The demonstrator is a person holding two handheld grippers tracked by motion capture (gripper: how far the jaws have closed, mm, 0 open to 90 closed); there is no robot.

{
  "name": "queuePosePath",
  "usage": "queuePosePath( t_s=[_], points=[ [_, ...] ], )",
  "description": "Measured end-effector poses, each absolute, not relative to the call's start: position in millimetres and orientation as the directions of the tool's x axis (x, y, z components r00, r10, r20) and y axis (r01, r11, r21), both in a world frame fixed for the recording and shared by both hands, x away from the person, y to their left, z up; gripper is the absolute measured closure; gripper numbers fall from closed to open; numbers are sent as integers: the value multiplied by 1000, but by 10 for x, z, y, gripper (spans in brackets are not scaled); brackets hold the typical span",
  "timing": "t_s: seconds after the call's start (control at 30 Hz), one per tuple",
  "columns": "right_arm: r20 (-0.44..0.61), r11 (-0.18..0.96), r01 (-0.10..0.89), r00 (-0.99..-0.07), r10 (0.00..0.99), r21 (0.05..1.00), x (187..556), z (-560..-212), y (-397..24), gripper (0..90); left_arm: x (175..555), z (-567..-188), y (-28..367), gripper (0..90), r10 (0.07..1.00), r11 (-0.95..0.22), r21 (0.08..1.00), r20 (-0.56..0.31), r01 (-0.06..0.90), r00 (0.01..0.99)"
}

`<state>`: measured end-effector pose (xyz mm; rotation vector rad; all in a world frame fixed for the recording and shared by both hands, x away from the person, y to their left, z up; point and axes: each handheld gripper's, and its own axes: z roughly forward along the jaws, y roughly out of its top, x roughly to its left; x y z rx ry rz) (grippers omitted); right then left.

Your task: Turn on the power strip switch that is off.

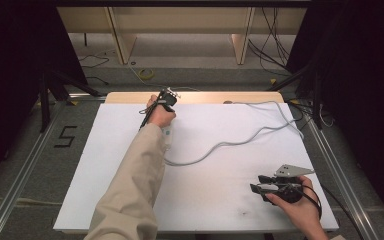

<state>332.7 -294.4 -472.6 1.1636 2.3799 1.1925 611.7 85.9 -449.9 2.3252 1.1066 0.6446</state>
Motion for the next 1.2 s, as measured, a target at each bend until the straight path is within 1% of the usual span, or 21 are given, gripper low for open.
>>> queuePosePath(
  t_s=[0.1,0.23,0.37,0.43,0.87,0.97,1.2],
  points=[
    [130,350,546,-658,742,761,3319,-4718,-2936,503,6114,-4495,879,900,810,-541,610,191,580,555],
    [127,354,545,-659,741,760,3324,-4718,-2924,504,6102,-4475,913,900,806,-556,592,213,584,552],
    [127,355,544,-660,741,760,3321,-4722,-2926,505,6101,-4482,973,900,808,-555,572,199,604,555],
    [128,354,546,-659,741,759,3323,-4722,-2929,505,6096,-4495,986,900,814,-545,580,193,605,548],
    [127,357,547,-659,741,757,3324,-4722,-2924,508,6099,-4475,940,900,812,-541,594,185,595,554],
    [127,358,548,-659,741,756,3327,-4726,-2924,509,6099,-4473,923,900,805,-556,582,199,594,559],
    [126,359,546,-661,740,757,3326,-4724,-2921,510,6104,-4484,925,900,811,-547,581,187,603,555]
  ],
)
